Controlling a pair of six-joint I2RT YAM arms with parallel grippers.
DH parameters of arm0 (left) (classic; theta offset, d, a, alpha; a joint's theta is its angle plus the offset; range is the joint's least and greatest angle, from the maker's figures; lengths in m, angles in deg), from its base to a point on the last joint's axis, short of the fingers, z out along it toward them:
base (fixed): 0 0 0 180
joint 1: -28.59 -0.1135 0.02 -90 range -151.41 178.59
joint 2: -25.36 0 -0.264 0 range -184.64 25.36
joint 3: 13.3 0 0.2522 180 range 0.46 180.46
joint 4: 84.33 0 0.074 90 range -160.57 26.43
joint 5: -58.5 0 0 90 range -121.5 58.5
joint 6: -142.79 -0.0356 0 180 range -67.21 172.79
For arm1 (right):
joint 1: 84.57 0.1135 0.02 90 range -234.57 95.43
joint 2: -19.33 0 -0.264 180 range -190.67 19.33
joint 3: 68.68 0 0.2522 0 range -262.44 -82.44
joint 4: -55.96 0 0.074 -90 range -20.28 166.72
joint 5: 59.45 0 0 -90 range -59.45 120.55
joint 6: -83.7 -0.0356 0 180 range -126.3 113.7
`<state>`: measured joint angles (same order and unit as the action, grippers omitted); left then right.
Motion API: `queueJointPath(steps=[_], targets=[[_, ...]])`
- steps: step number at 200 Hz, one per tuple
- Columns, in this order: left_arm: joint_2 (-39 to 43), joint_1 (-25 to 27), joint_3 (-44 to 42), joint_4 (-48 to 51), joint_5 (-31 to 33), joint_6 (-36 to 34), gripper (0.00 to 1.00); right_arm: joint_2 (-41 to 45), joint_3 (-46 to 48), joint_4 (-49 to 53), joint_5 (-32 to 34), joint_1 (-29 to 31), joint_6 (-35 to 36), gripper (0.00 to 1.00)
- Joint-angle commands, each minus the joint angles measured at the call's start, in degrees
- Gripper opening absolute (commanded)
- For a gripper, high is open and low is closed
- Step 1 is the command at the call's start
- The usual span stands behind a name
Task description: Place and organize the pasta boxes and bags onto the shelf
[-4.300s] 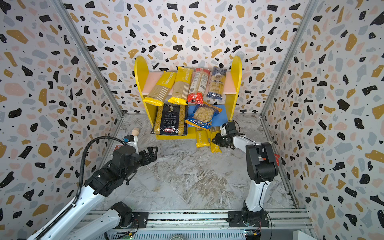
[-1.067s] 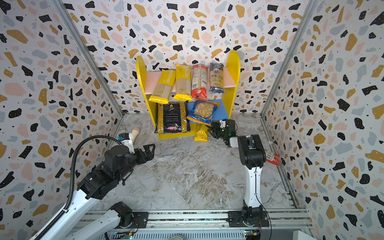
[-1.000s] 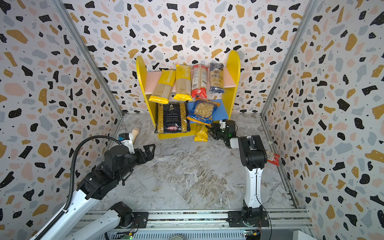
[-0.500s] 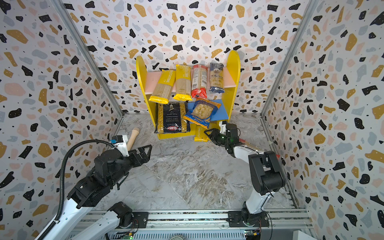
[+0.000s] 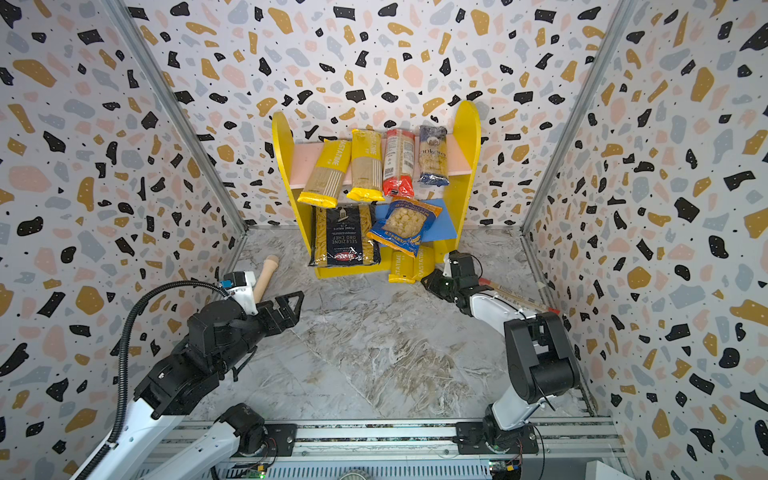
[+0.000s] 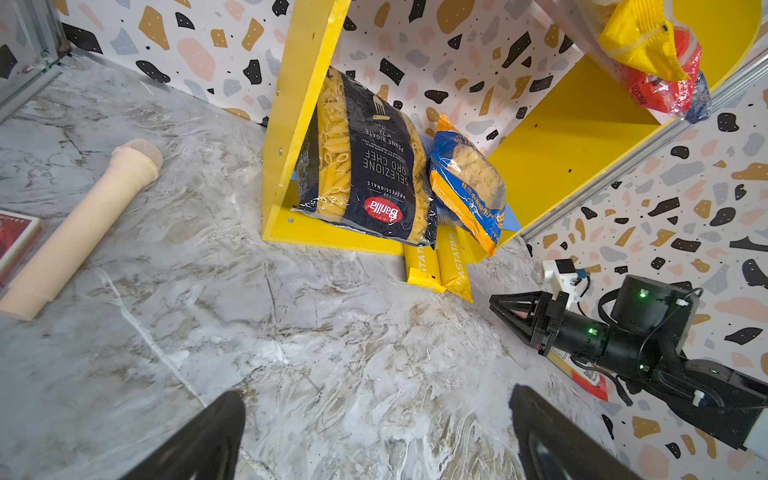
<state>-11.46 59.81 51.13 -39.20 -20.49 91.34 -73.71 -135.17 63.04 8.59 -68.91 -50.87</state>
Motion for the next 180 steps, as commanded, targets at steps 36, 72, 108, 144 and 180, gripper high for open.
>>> queueJointPath(steps=[36,72,108,144,180], targets=[[-1.4,-0.2,0.4,-2.2,1.2,-0.3,1.00,-8.0,-3.7,1.3,2.4,1.4,2.5,0.25],[-2.3,-0.3,0.5,-2.5,2.0,0.4,1.00,-11.9,-7.4,2.0,1.9,1.5,3.8,0.30],[-3.8,-0.3,0.6,-3.2,2.5,0.4,1.00,-1.3,-5.7,7.5,13.4,1.1,8.9,0.50],[-6.4,-0.3,0.6,-6.0,1.1,0.0,1.00,0.8,-8.9,11.4,21.4,-1.9,11.0,0.61],[-7.5,-0.3,1.2,-7.2,1.3,-0.3,1.00,-6.2,-16.5,12.8,25.0,-4.2,11.4,0.62]])
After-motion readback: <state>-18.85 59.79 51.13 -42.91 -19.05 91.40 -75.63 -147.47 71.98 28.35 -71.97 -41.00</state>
